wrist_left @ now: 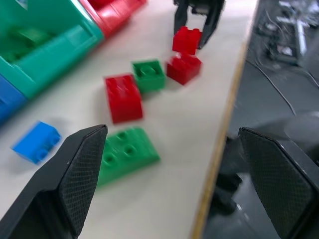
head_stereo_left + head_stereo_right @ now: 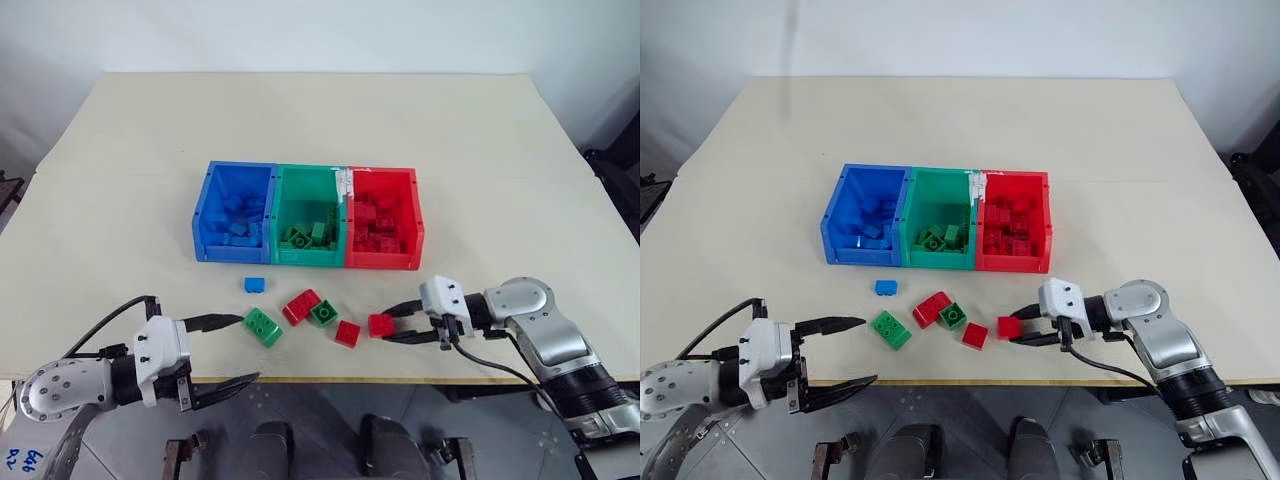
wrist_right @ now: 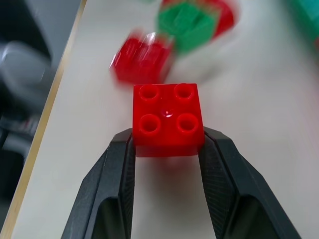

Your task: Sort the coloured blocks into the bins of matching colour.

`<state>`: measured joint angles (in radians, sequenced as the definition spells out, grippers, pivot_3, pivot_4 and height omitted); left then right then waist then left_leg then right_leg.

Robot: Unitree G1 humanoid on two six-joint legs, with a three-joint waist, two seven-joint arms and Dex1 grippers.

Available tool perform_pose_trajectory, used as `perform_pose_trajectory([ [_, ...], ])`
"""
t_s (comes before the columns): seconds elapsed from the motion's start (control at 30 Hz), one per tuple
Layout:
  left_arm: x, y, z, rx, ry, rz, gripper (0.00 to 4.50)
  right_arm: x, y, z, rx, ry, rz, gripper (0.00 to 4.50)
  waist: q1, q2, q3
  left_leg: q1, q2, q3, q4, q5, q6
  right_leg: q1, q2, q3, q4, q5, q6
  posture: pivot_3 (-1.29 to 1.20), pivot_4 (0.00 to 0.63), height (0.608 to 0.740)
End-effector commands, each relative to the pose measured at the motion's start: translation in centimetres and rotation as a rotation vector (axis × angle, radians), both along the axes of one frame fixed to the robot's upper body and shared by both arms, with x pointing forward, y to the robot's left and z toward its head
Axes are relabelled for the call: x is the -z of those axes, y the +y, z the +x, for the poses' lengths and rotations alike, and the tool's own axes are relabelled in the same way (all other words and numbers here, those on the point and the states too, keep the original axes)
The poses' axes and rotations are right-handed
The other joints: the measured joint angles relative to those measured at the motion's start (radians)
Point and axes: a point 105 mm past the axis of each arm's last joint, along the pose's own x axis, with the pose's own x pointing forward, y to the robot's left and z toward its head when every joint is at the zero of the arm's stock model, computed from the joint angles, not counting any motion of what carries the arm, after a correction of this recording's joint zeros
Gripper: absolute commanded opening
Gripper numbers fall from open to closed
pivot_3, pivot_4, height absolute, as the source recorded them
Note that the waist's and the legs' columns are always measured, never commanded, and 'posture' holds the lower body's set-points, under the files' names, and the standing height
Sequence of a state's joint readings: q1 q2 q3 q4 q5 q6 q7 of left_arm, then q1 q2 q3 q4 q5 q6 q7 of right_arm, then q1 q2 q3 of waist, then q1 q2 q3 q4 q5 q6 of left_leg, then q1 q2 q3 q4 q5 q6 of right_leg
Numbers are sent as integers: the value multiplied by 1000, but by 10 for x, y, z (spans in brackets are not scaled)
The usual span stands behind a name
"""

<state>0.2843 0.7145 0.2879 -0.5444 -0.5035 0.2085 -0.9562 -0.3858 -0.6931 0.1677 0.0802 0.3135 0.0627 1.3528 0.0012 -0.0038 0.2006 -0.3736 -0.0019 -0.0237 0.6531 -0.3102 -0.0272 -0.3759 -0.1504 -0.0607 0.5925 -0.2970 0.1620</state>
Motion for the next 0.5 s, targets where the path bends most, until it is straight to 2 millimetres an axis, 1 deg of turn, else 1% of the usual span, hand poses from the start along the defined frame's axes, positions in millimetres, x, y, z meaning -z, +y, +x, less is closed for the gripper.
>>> perform_pose_trajectory([
  [0.03,-15,9,6,-70,-49,-51,4500,-50,2,11,57,-51,185,1431,0,0,0,0,0,0,0,0,0,0,0,0,0,0,0,0,150,740],
  [0.1,-17,20,10,-130,-49,-67,4500,-70,2,22,105,-74,262,1431,-3,0,0,0,0,0,0,0,0,0,0,0,0,0,0,0,150,740],
  [0.17,-18,29,11,-180,-42,-88,4500,-84,1,32,145,-103,292,1431,-4,0,0,1,1,1,0,0,-1,-1,1,1,1,0,0,0,150,740],
  [0.2,-17,35,12,-208,-46,-85,4500,-91,0,41,175,-129,304,1431,-3,0,0,1,1,1,0,-1,-1,-1,1,1,1,0,0,0,150,740],
  [0.27,-13,50,12,-272,-43,-76,4500,-110,-2,67,268,-201,345,1431,-8,0,0,1,1,3,0,-1,-1,-1,1,1,0,0,0,0,150,740],
  [0.33,-8,58,10,-302,-41,-55,4500,-113,0,86,328,-226,343,1431,-7,0,0,1,1,5,0,-1,0,-2,1,3,1,0,0,0,150,740],
  [0.4,-9,61,9,-318,-53,-47,4500,-106,4,99,360,-216,309,1431,-6,0,0,1,1,5,-1,-2,0,-3,1,4,1,0,0,0,150,740],
  [0.47,-12,61,10,-327,-73,-53,4500,-105,6,107,382,-213,319,2182,-2,-1,0,1,1,6,-1,-2,1,-4,1,4,1,0,0,0,150,740],
  [0.5,-13,60,10,-329,-79,-54,4500,-106,6,109,391,-218,330,2485,-1,-1,0,1,1,6,-1,-3,1,-4,1,4,1,0,0,0,150,740],
])
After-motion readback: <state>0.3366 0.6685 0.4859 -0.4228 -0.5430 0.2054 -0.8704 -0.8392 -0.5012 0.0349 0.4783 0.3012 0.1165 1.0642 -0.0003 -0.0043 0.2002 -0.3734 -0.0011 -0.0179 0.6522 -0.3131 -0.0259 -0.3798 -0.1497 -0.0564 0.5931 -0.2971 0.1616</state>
